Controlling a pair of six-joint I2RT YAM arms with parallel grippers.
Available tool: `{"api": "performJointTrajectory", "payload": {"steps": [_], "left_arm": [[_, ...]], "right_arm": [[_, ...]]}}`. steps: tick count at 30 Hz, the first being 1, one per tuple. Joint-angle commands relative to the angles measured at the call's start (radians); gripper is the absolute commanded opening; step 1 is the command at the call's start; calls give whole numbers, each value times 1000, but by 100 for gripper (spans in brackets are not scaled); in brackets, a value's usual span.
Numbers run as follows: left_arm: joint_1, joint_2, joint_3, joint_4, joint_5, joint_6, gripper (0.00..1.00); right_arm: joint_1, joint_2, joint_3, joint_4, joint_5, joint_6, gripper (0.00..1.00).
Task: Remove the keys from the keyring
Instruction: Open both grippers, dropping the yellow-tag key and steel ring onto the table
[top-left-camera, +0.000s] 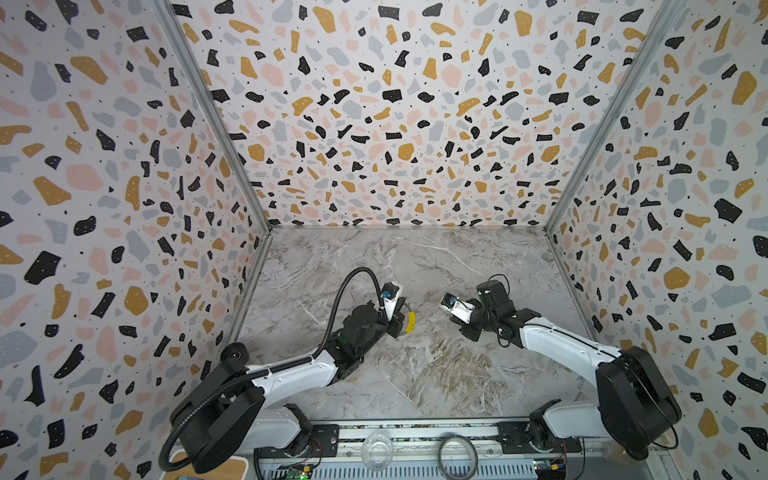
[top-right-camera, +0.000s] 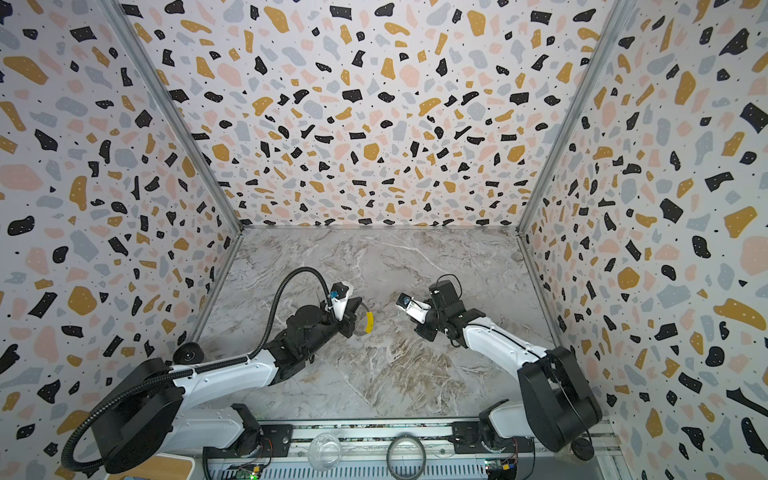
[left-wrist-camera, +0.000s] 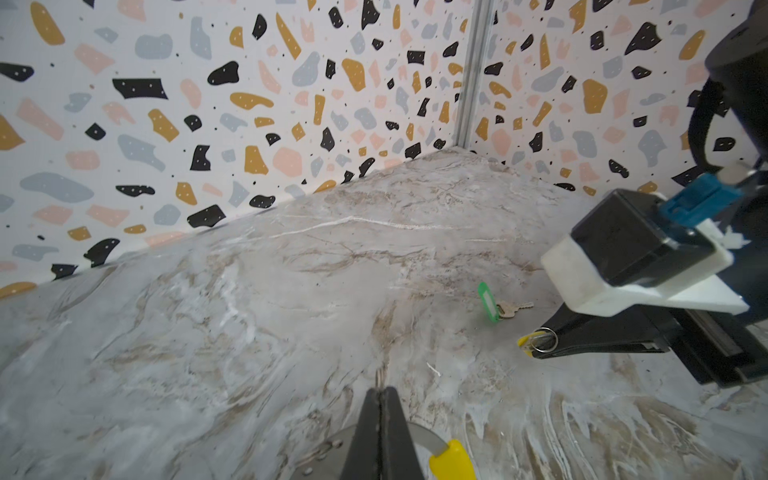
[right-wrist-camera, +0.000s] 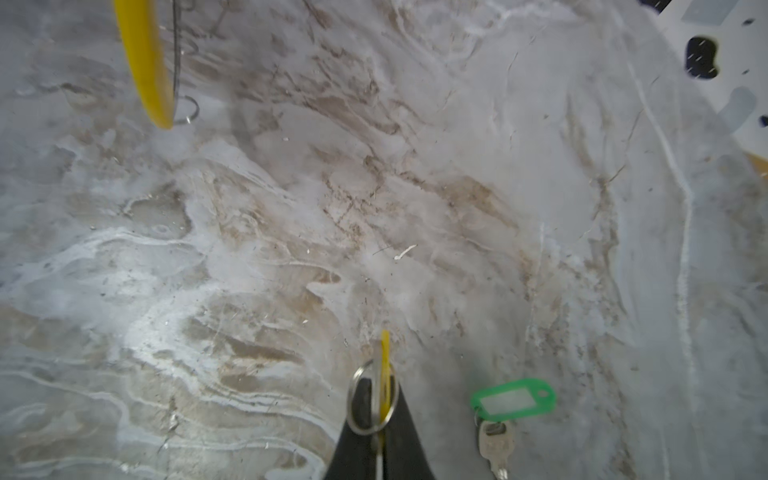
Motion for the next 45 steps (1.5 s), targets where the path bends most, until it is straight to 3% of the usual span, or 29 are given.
{"api": "performJointTrajectory", "payload": {"steps": [1, 7, 18, 29, 45], "left_arm": [[6, -18, -19, 53, -58, -39, 0], [6, -29, -52, 71, -74, -49, 0], [6, -26, -56, 55, -106, -60, 0], [35, 99, 12, 48, -67, -90, 0], [154, 341, 109, 125, 58, -135, 0]], "right_arm": [[0, 54, 38, 5, 26, 21, 0], [14, 139, 46, 13, 74, -4, 5], [5, 127, 74, 15, 76, -8, 42], [-33, -37, 88, 17, 93, 14, 50], [-35, -84, -24, 117, 173, 112, 52]]}}
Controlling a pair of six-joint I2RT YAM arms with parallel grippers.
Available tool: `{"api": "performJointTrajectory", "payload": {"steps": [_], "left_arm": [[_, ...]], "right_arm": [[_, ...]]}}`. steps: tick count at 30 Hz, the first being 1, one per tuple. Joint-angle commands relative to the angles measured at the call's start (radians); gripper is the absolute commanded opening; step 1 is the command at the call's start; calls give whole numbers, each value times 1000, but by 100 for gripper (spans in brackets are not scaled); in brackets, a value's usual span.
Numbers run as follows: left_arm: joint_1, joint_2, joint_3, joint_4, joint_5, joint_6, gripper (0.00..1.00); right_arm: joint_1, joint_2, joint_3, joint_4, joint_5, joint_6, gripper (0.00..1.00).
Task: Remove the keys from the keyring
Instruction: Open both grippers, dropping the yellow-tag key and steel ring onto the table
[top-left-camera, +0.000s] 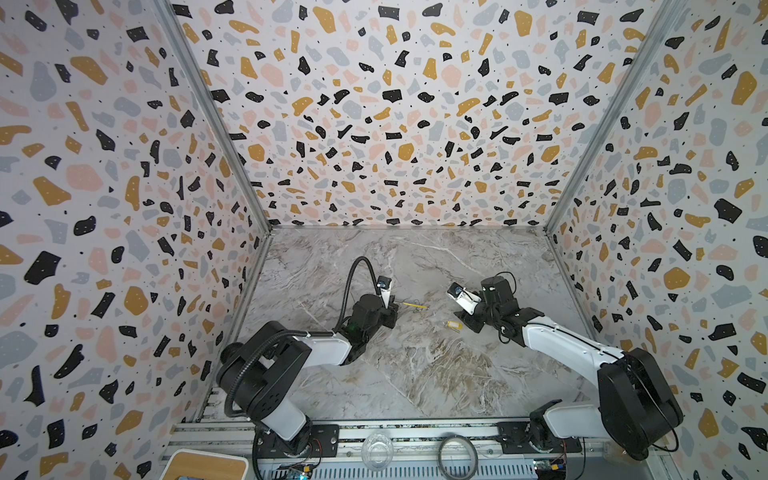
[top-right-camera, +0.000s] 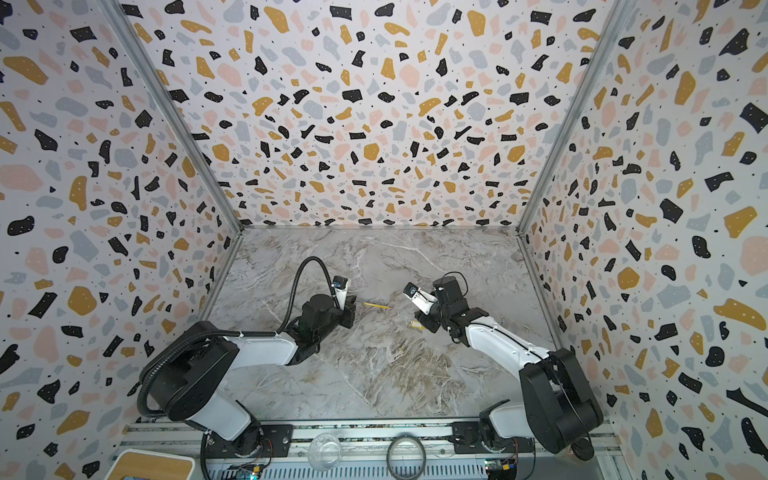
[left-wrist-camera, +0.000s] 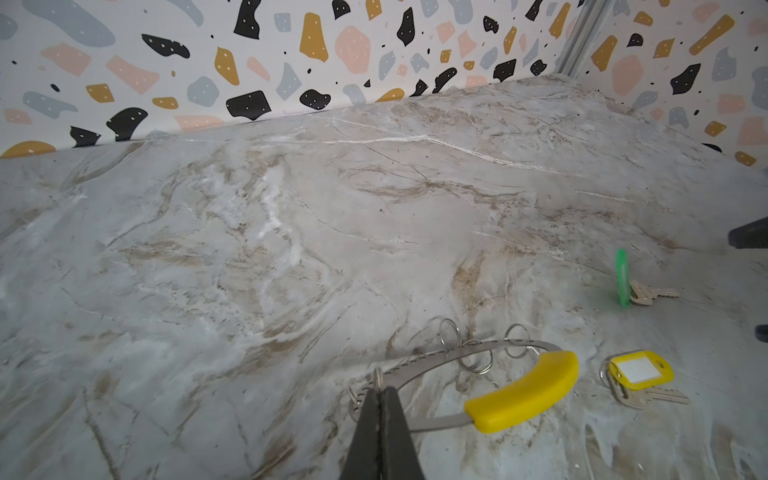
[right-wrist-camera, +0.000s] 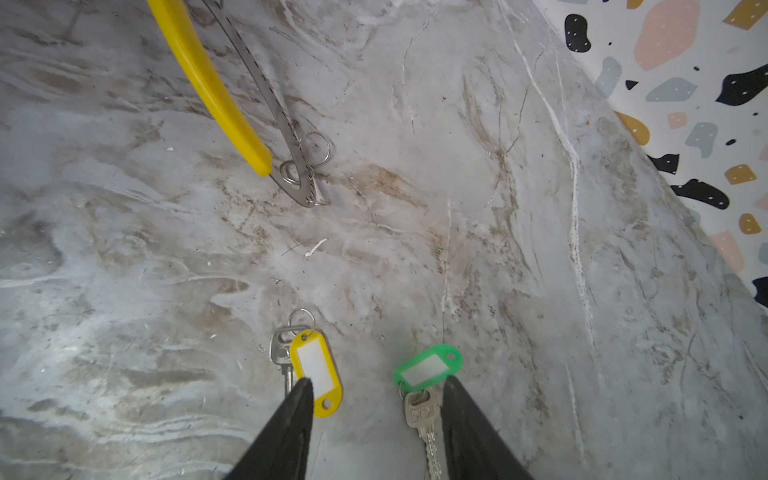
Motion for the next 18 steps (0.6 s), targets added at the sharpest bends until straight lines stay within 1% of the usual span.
{"api": "performJointTrajectory", "payload": {"steps": [1, 6, 7, 10, 15, 17, 18], "left_arm": [[19, 29, 28, 78, 50, -25, 0], [33, 49, 22, 95, 68, -27, 0], [35, 47, 13, 105, 73, -28, 0], [39, 38, -19, 135, 77, -43, 0], [44, 20, -65, 187, 91, -59, 4], [43, 9, -70, 177, 86, -62, 8], [44, 1, -72, 167, 83, -64, 12]], "right_arm": [[-3, -22, -22, 40, 38, 34, 52], [-19, -30, -44, 102, 81, 36, 54], [-23, -34, -50, 117, 87, 35, 57], [-27, -39, -59, 138, 88, 30, 58], [-29, -34, -56, 122, 89, 23, 58], [-31, -39, -57, 111, 92, 19, 58], [-33, -44, -57, 104, 93, 17, 58]]}}
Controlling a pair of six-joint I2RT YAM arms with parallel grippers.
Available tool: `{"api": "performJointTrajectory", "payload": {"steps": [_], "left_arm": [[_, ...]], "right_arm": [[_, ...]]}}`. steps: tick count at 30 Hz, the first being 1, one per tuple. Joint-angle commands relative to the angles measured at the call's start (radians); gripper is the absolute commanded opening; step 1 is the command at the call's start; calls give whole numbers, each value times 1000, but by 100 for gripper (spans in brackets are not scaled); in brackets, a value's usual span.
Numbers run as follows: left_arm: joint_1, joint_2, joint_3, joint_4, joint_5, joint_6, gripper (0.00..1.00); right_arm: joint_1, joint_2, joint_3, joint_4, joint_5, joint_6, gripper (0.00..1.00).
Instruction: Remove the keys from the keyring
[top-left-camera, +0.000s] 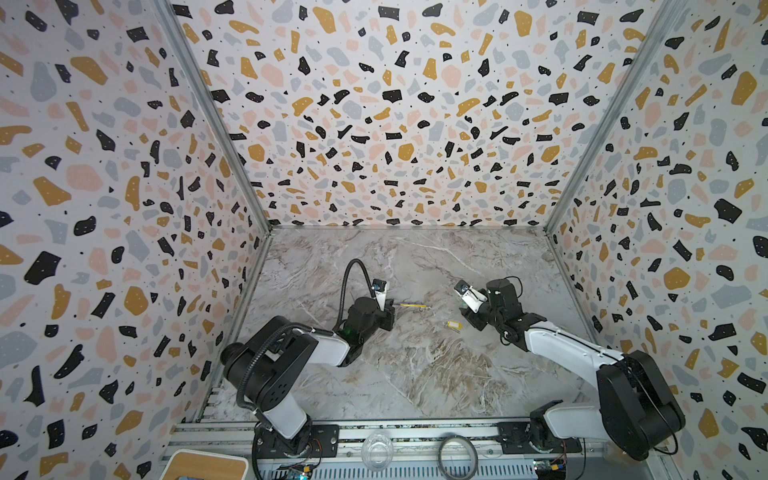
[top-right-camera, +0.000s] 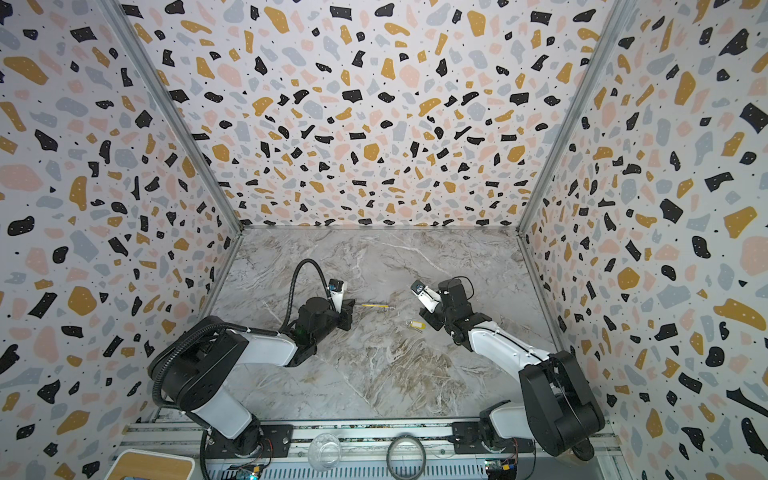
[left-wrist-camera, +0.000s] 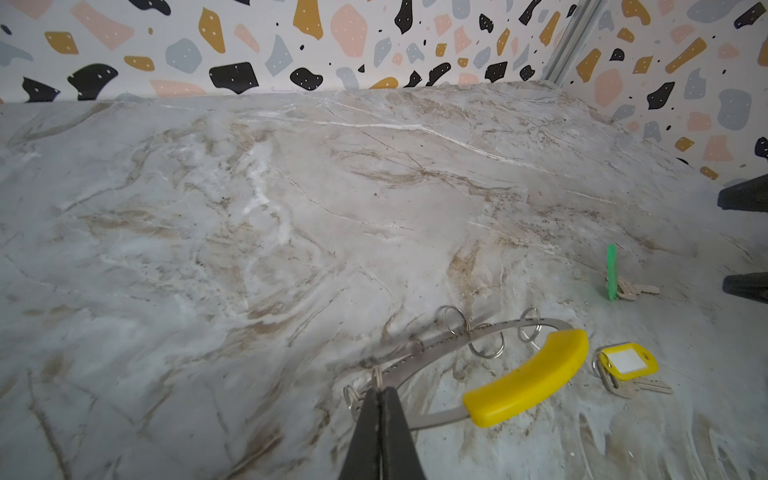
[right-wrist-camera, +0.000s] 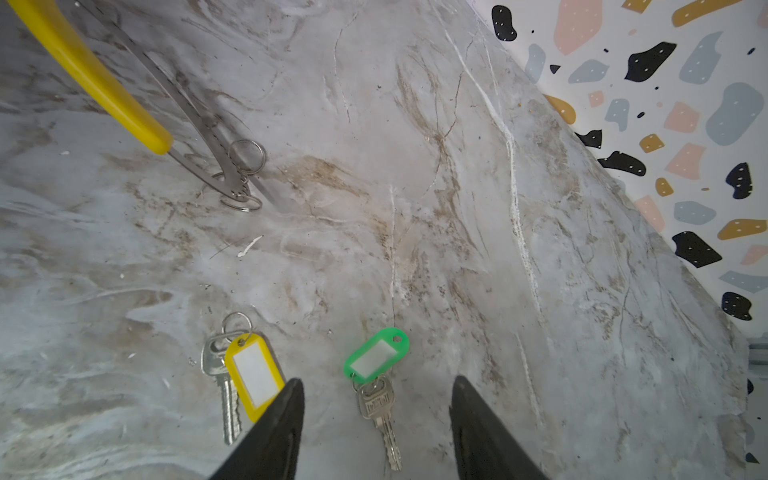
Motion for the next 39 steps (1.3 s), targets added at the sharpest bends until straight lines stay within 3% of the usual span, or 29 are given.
{"api": "performJointTrajectory", "payload": {"steps": [1, 4, 11, 15, 17, 20, 22, 25, 27, 28, 31, 33, 35, 36, 39], "left_arm": [[7, -48, -23, 61, 0, -23, 18], [5, -117, -79, 93, -34, -29, 29], [5, -298, -131, 27, -112, 6, 38], [6, -431, -108, -103, -208, 74, 44], [7, -505, -89, -211, -316, 125, 54], [42, -634, -102, -320, -523, 158, 84], [116, -712, -143, -351, -585, 160, 99], [280, -762, -216, -347, -593, 136, 100], [369, -752, -281, -281, -577, 111, 99], [386, -740, -316, -217, -583, 104, 100], [390, -663, -414, 23, -603, 118, 100], [392, -584, -433, 175, -601, 160, 99], [405, -527, -442, 299, -544, 197, 100], [424, -474, -460, 405, -496, 206, 100], [460, -346, -441, 463, -407, 197, 100]], "right_arm": [[-10, -40, -5, -14, 6, -8, 59], [-21, -100, -37, 18, -5, -9, 60], [-83, -225, -102, 118, -63, 50, 67], [-150, -258, -128, 230, 18, 182, 80], [-190, -263, -167, 330, 86, 268, 100], [-268, -238, -279, 549, 176, 399, 99], [-306, -210, -343, 666, 201, 456, 99], [-318, -147, -490, 953, 249, 460, 99], [-319, -55, -553, 1170, 266, 446, 99], [-318, -29, -549, 1190, 273, 464, 99], [-334, 108, -525, 1276, 221, 481, 99], [-315, 217, -532, 1444, 208, 436, 99], [-304, 136, -501, 1240, 165, 422, 99], [-304, 148, -502, 1258, 131, 402, 99], [-299, 174, -518, 1332, 117, 391, 99]]}}
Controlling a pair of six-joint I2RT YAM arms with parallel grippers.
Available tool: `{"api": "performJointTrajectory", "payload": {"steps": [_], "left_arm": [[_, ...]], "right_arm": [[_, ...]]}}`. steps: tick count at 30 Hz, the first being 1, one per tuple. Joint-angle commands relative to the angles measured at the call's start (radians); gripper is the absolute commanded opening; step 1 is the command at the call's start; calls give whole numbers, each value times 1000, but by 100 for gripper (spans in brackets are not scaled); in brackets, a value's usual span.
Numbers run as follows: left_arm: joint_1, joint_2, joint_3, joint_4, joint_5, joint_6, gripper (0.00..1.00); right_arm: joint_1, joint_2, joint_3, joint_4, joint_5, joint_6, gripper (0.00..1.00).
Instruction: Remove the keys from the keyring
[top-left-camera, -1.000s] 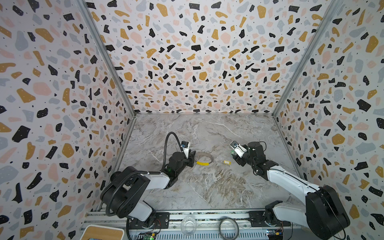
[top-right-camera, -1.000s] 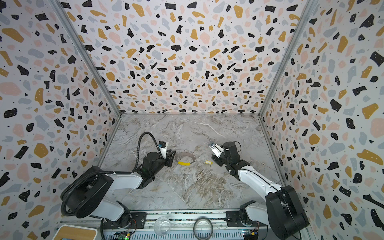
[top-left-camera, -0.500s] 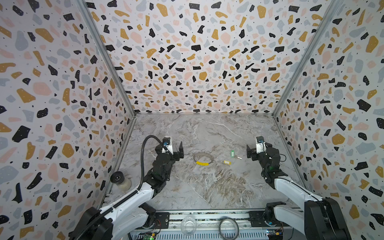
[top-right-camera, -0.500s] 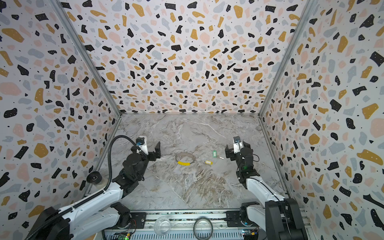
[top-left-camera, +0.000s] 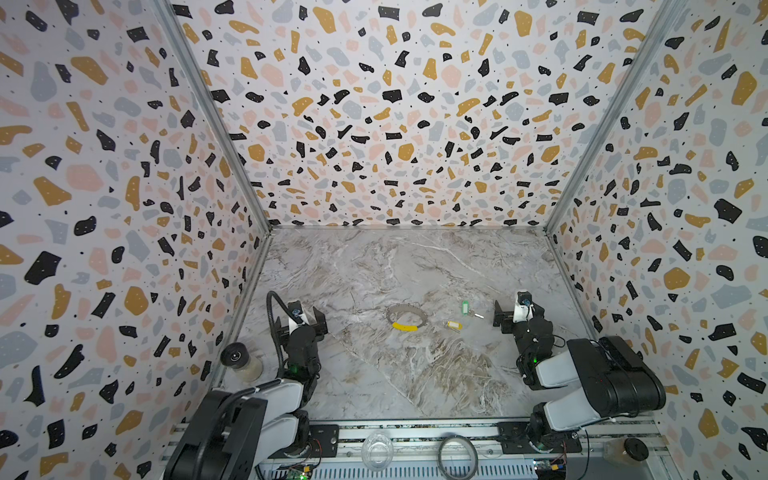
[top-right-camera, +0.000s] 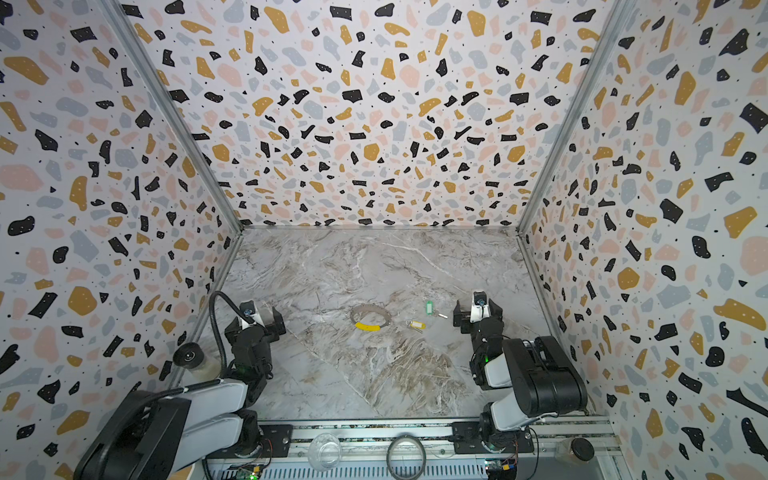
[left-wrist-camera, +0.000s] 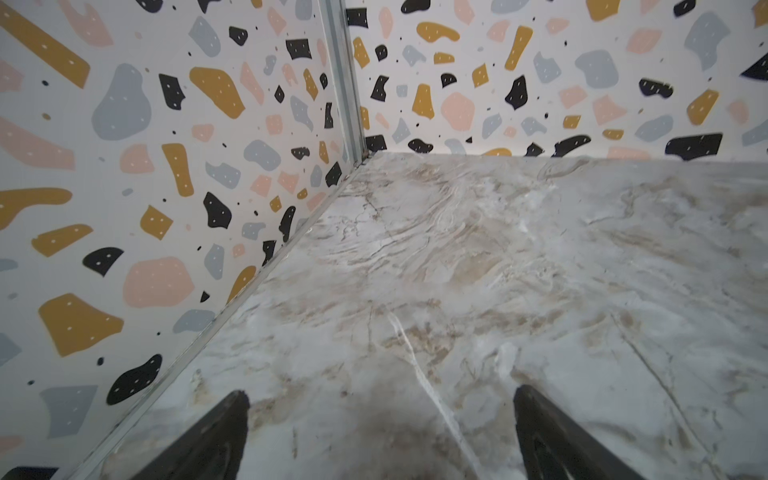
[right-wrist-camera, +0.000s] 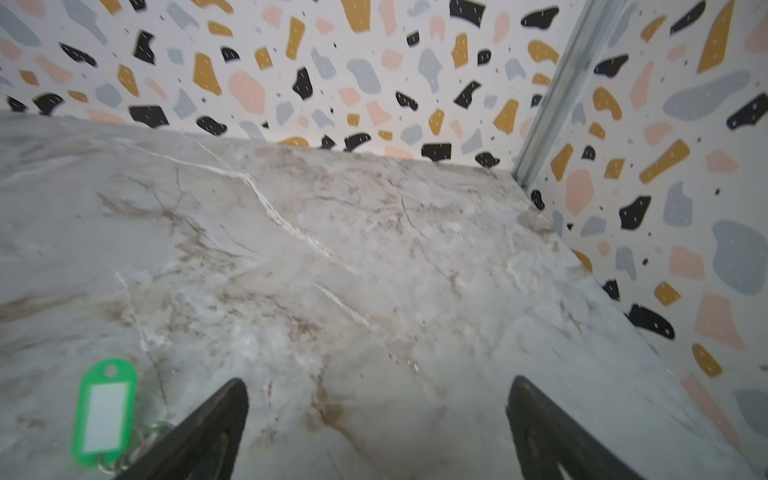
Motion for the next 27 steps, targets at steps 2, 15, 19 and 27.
{"api": "performJointTrajectory", "payload": {"steps": [2, 15, 19, 27], "left_arm": [[27, 142, -8, 360, 136, 49, 100], [37, 174, 110, 162, 159, 49, 100], [37, 175, 109, 164, 157, 47, 99], [37, 175, 109, 164, 158, 47, 100]], "right_arm": [[13, -2, 9, 98, -20, -22, 99], [-21, 2, 66, -3, -66, 6, 99], [-21, 5, 73, -7, -71, 6, 99], [-29, 4, 79, -39, -89, 11, 99]]}}
